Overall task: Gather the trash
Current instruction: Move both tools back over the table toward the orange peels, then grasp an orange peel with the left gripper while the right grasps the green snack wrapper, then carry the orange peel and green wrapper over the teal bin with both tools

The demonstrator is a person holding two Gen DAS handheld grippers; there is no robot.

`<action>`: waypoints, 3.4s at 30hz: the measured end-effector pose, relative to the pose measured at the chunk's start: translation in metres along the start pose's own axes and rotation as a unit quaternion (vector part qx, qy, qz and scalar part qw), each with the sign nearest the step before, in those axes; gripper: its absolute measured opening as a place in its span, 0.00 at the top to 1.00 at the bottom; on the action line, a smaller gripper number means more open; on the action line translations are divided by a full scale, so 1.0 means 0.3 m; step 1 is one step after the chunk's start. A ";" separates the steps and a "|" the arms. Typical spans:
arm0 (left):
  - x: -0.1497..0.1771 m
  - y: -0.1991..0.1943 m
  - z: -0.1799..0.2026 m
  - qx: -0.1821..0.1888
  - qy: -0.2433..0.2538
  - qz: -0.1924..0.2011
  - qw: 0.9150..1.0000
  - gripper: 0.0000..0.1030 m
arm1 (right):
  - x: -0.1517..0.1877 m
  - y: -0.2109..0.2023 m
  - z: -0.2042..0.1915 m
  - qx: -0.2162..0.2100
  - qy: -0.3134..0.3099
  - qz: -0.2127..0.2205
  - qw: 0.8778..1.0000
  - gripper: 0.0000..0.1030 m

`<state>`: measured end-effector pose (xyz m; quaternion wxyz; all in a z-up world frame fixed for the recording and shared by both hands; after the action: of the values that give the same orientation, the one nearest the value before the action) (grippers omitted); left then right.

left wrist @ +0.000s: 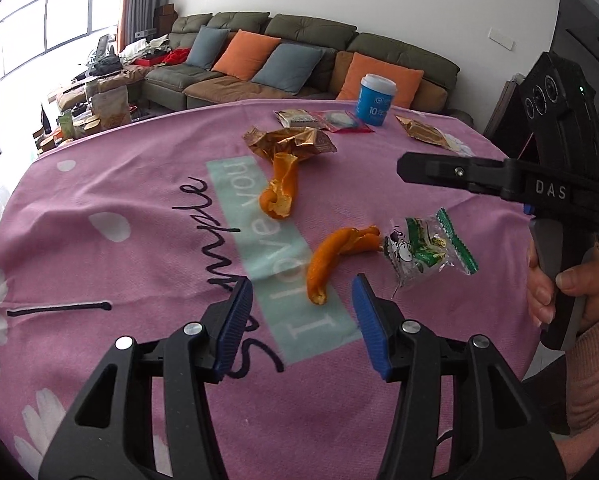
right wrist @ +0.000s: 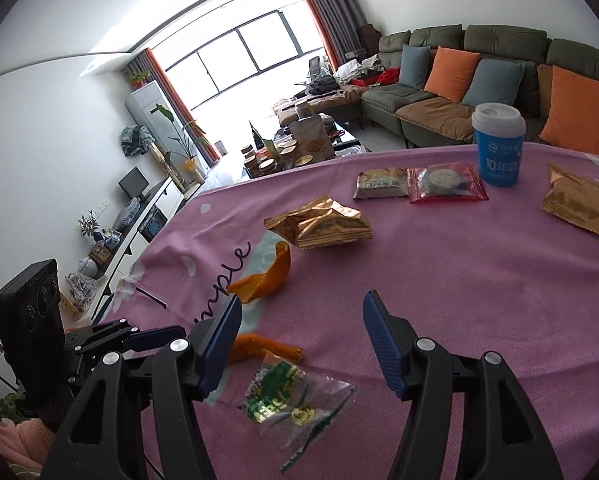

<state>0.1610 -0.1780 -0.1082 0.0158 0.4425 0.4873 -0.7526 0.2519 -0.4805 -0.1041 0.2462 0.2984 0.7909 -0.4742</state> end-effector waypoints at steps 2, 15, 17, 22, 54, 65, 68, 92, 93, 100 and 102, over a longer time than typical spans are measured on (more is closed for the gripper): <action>-0.007 0.031 0.008 0.000 0.000 -0.012 1.000 0.53 | 0.030 -0.010 0.033 -0.005 0.015 -0.007 1.000 0.39; -0.009 0.102 0.006 0.025 -0.015 -0.045 0.999 0.88 | 0.144 -0.030 0.053 -0.050 0.049 -0.036 0.997 0.70; -0.009 0.097 0.009 0.024 -0.017 -0.042 0.999 0.88 | 0.145 -0.031 0.042 -0.051 0.043 -0.036 0.997 0.79; 0.000 0.059 -0.006 0.022 -0.029 -0.028 0.999 0.89 | 0.130 -0.041 0.020 -0.056 0.035 -0.026 0.998 0.85; 0.183 -0.397 -0.380 -0.107 -0.143 0.060 0.982 0.89 | 0.100 0.115 -0.382 -0.160 -0.033 -0.041 0.986 0.87; 0.261 -0.489 -0.473 -0.140 -0.176 0.070 0.972 0.89 | 0.104 0.160 -0.505 -0.185 -0.058 -0.056 0.979 0.87; 0.284 -0.511 -0.498 -0.149 -0.186 0.072 0.968 0.89 | 0.111 0.170 -0.534 -0.189 -0.063 -0.061 0.978 0.87; 0.420 -0.679 -0.660 -0.210 -0.247 0.093 0.942 0.89 | 0.130 0.263 -0.772 -0.236 -0.108 -0.095 0.961 0.87; 0.426 -0.684 -0.665 -0.212 -0.248 0.093 0.941 0.89 | 0.133 0.267 -0.782 -0.238 -0.111 -0.097 0.960 0.87; 0.461 -0.720 -0.697 -0.226 -0.263 0.097 0.933 0.89 | 0.143 0.298 -0.843 -0.249 -0.120 -0.109 0.955 0.87; 0.471 -0.733 -0.707 -0.231 -0.267 0.099 0.930 0.89 | 0.145 0.306 -0.863 -0.251 -0.125 -0.111 0.953 0.87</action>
<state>0.1130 0.1537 -0.0746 0.3214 0.2548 0.5790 -0.7047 0.2586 -0.2036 -0.0777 0.3558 0.0756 0.8756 -0.3178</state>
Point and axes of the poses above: each gripper's, at about its wrist camera, not at the fingertips, and y roughly the way its jaws point, z to its right, x to its underside, the point moved 6 cm from there along y, roughly the way its jaws point, and after that the axes turned 2 degrees about y, right-handed, at the moved point
